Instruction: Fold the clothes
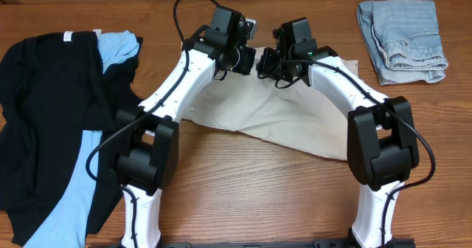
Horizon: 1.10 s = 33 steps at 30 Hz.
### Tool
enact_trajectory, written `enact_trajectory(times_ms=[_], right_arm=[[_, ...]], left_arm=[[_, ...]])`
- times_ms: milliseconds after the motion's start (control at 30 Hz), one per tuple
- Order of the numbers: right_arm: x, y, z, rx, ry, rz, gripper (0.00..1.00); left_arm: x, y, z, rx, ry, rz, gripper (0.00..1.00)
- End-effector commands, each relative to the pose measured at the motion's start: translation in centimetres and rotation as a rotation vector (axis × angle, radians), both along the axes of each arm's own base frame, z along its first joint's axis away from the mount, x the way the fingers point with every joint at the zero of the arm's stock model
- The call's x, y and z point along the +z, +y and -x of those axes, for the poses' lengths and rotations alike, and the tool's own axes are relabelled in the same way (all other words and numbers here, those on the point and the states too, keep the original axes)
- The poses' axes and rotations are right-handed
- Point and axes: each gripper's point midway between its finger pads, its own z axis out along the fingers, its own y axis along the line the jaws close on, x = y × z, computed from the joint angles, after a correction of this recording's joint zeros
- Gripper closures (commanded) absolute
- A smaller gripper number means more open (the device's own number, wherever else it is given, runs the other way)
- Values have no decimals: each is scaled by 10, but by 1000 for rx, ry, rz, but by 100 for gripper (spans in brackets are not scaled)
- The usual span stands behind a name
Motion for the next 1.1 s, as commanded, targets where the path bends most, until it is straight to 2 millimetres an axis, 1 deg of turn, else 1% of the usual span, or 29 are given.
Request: enact_trajectory(times_ms=[0, 100, 267, 333, 400, 467, 567, 733, 900, 1000, 1067], right_arm=[[-7, -1, -8, -52, 11, -3, 96], [-16, -9, -12, -75, 17, 23, 96], [-23, -20, -14, -108, 22, 65, 96], [-25, -25, -15, -124, 22, 91, 96], [-27, -28, -15, -134, 21, 106, 96], [-28, -30, -15, -137, 23, 112, 96], [-34, -34, -15, -145, 38, 116, 96], [-50, -45, -12, -160, 86, 130, 96], [-52, -49, -13, -163, 99, 98, 96], [-52, -53, -15, -171, 98, 99, 96], [-52, -55, -17, -177, 93, 97, 96]], left_arm=[[-14, 3, -15, 75, -4, -14, 96], [-29, 16, -22, 151, -3, -69, 96], [-56, 25, -23, 181, 29, -121, 96], [-60, 29, -25, 198, 37, -118, 96], [-59, 33, -30, 208, 26, -113, 96], [-56, 42, -37, 231, 7, -114, 96], [-56, 65, -47, 293, -19, -160, 96], [-56, 112, -61, 393, -33, -208, 96], [-55, 157, -72, 475, -30, -206, 96], [-55, 177, -75, 508, -25, -207, 96], [-56, 180, -73, 506, -7, -191, 96]])
